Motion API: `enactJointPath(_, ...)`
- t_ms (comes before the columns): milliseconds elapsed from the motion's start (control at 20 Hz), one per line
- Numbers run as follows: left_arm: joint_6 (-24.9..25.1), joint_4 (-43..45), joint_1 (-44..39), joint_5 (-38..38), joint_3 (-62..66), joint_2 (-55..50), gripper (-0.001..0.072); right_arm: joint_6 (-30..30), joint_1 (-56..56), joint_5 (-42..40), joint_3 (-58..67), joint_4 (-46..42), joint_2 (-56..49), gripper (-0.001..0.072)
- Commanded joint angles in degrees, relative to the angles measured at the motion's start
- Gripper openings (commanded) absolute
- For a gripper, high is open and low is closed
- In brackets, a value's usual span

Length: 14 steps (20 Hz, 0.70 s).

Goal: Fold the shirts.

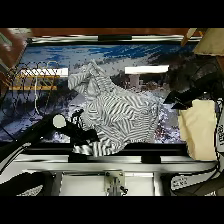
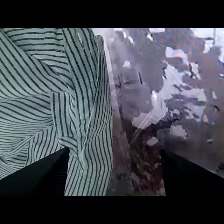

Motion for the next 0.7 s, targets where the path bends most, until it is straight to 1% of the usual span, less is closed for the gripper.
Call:
enactJointPath(0,-0.48,-2.19,-1.86,3.91,-0.28,-2.71,0.069,-0.04,0.87,1.44,0.04,1.42,-3.3,0.0686)
enactJointPath(50,-0.5,-2.64,-1.88,4.33,-0.31,-3.26,0.0474,-0.11,1.62,2.05,0.04,1.18,-4.0,0.0686)
enactJointPath(100,-0.48,-2.82,-1.88,4.52,-0.28,-3.48,0.0323,-0.2,2.45,3.02,0.04,1.09,-4.76,0.0686)
enactJointPath(250,-0.46,-2.82,-1.84,4.81,-0.17,-3.48,0.0323,-0.22,4.81,5.92,0.04,1.2,-6.75,0.0686)
enactJointPath(300,-0.35,-2.8,-1.84,4.81,-0.17,-3.48,0.0218,-0.22,5.68,6.51,0.04,1.33,-7.39,0.0686)
enactJointPath(350,-0.2,-2.8,-1.84,4.85,-0.17,-3.48,0.0064,-0.24,6.47,6.88,0.04,1.31,-7.78,0.0686)
enactJointPath(400,0.04,-2.8,-1.79,4.96,-0.17,-3.48,0.0049,-0.26,7.17,7.23,0.04,1.31,-8.09,0.0685)
enactJointPath(500,2.34,-2.71,-1.27,5.07,-0.15,-3.39,0.0048,-0.28,8.13,7.82,0.04,1.36,-8.07,0.0679)
enactJointPath(600,6.08,-1.88,-0.42,5.49,0.2,-3.1,0.0047,-0.24,8.92,7.78,0.04,1.53,-8.07,0.0667)
enactJointPath(650,7.04,-0.68,0.13,5.14,0.96,-2.91,0.0047,-0.22,9.25,7.65,0.04,1.92,-8.07,0.0558)
